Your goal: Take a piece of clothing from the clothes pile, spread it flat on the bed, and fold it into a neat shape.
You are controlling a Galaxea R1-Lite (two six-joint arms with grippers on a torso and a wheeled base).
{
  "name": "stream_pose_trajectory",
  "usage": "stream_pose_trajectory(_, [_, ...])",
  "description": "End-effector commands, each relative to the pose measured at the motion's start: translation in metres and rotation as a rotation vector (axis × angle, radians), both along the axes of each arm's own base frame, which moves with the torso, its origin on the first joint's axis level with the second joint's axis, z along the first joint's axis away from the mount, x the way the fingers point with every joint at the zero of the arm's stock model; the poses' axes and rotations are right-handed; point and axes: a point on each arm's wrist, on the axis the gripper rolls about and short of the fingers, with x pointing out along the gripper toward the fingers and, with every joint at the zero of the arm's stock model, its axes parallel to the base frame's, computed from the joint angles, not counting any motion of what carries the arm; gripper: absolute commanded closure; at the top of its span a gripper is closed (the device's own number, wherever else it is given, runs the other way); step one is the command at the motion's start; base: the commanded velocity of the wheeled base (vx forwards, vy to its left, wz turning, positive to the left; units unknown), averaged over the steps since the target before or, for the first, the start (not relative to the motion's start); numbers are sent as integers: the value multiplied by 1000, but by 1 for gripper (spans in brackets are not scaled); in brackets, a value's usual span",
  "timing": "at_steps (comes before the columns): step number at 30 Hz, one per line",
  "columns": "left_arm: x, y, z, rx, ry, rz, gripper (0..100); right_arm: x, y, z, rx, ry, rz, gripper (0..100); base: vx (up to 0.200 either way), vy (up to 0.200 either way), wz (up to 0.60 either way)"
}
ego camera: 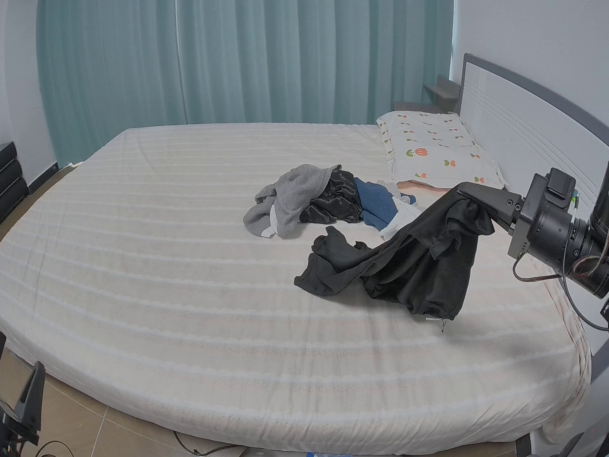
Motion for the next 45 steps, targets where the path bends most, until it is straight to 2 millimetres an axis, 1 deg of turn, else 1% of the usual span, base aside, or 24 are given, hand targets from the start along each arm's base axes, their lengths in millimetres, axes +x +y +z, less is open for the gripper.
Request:
stream_pose_trajectory(1, [55,-3,-12,55,351,-119,0,1,7,-6,-13,22,21,100,0,0,0])
stream_pose_trajectory(6, [63,-6,-16,45,420,-193,0,2,6,-5,-12,17,16,100,0,0,0])
stream_pose_trajectory(12, [104,-16,-13,52,563,-300,0,4,8,-5,-15,16,16,100,0,0,0])
stream_pose_trajectory(15, [123,-22,-19,60,615,-328,0,5,6,-4,-13,12,6,100,0,0,0])
stream_pose_trajectory(16, [137,-26,-22,66,636,-343,0,4,4,-3,-11,8,2,100,0,0,0])
stream_pose_trajectory(18, [152,-31,-26,73,648,-359,0,5,2,-2,-8,2,-6,100,0,0,0])
stream_pose_trajectory(19, [167,-38,-31,82,656,-377,0,5,0,-1,-8,1,-14,100,0,0,0])
stream_pose_trajectory(20, [176,-42,-34,88,657,-384,0,5,0,-1,-8,1,-14,100,0,0,0])
stream_pose_trajectory(21, [176,-42,-34,88,657,-384,0,5,0,-1,-8,1,-14,100,0,0,0])
stream_pose_trajectory(22, [193,-51,-44,101,673,-394,0,6,1,0,-7,-4,-12,100,0,0,0])
stream_pose_trajectory(23, [198,-54,-48,107,681,-398,0,6,2,1,-5,-6,-11,100,0,0,0])
stream_pose_trajectory(25, [216,-70,-63,132,710,-410,0,7,3,4,0,-17,-9,100,0,0,0])
stream_pose_trajectory(28, [233,-86,-75,142,722,-396,0,7,3,9,7,-35,-9,100,0,0,0])
stream_pose_trajectory(29, [248,-100,-82,139,713,-372,0,5,2,13,13,-53,-11,100,0,0,0])
stream_pose_trajectory(31, [260,-115,-87,123,687,-360,0,3,1,16,16,-64,-13,100,0,0,0])
stream_pose_trajectory(33, [271,-134,-96,102,673,-371,0,2,1,17,14,-69,-10,100,0,0,0])
stream_pose_trajectory(34, [274,-139,-98,99,668,-376,0,2,2,17,14,-68,-9,100,0,0,0])
stream_pose_trajectory(35, [282,-150,-105,97,654,-390,0,2,3,16,13,-66,-6,100,0,0,0])
stream_pose_trajectory(36, [284,-154,-107,98,650,-395,0,2,3,16,13,-66,-4,100,0,0,0])
stream_pose_trajectory(37, [293,-165,-112,100,639,-401,0,2,4,16,13,-65,1,100,0,0,0])
stream_pose_trajectory(41, [314,-186,-129,115,626,-383,0,3,5,18,17,-73,1,100,0,0,0])
stream_pose_trajectory(42, [314,-186,-129,115,626,-383,0,3,5,18,17,-73,1,100,0,0,0])
stream_pose_trajectory(44, [335,-201,-140,111,600,-369,0,4,5,22,21,-83,0,100,0,0,0])
stream_pose_trajectory(45, [340,-205,-142,109,594,-368,0,4,5,22,22,-86,2,100,0,0,0])
